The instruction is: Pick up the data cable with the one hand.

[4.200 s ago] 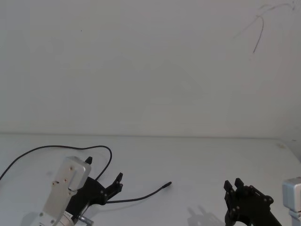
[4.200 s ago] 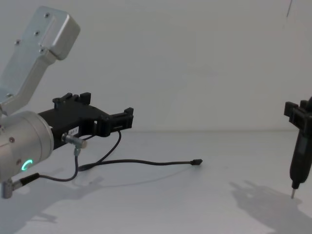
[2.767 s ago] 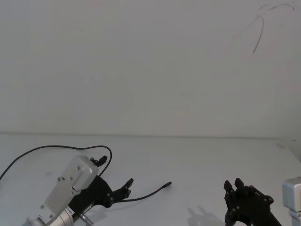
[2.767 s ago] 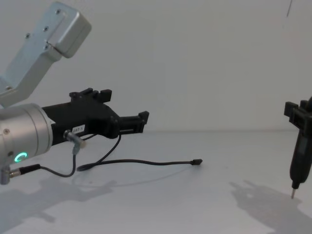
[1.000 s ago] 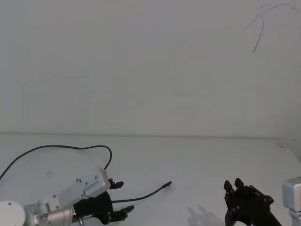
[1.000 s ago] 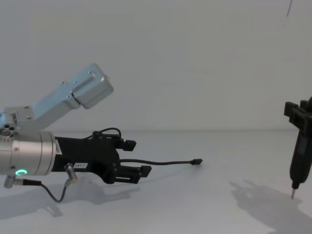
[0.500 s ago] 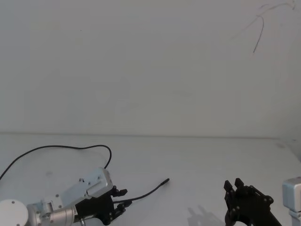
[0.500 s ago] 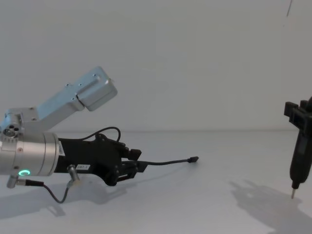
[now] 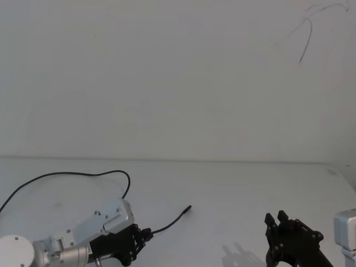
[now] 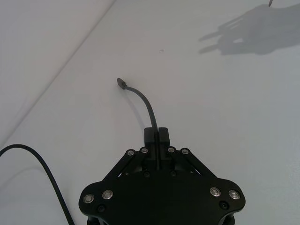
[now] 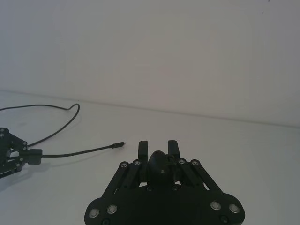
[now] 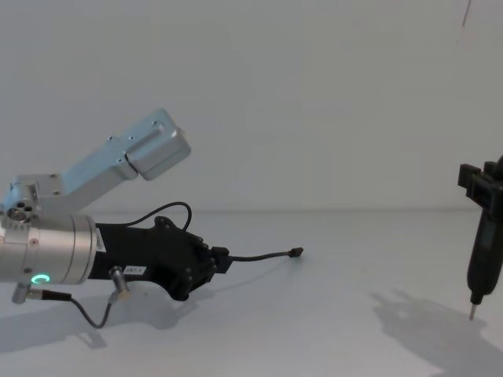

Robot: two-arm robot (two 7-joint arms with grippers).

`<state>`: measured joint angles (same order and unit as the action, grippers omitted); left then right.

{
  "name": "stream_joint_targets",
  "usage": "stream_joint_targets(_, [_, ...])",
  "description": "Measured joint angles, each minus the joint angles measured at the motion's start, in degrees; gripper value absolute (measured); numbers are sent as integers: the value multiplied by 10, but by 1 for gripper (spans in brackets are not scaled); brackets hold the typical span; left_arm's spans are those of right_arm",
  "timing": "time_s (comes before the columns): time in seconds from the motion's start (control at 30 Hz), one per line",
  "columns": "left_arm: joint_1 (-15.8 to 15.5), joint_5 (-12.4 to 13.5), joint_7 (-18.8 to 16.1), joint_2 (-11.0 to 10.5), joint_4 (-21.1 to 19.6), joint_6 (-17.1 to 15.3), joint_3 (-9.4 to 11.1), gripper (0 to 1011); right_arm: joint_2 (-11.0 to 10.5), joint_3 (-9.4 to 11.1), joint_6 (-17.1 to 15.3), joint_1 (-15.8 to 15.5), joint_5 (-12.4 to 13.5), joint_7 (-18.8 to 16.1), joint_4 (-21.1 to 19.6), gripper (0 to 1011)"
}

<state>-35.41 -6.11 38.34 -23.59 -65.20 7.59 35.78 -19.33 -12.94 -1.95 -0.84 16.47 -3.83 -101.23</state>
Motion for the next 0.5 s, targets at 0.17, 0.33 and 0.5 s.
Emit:
stream_joint_targets(0.17, [0, 0, 1, 0, 0, 0, 0, 44, 0, 0, 0, 0, 0, 0, 0, 251])
stream_joint_targets(0.33, [0, -10, 13, 2, 1, 2, -2, 44, 0, 0, 0, 0, 0, 0, 0, 251])
stream_joint_targets(0.5, [-2, -34, 38, 5, 5, 7, -6, 44, 0, 0, 0, 0, 0, 0, 0, 251])
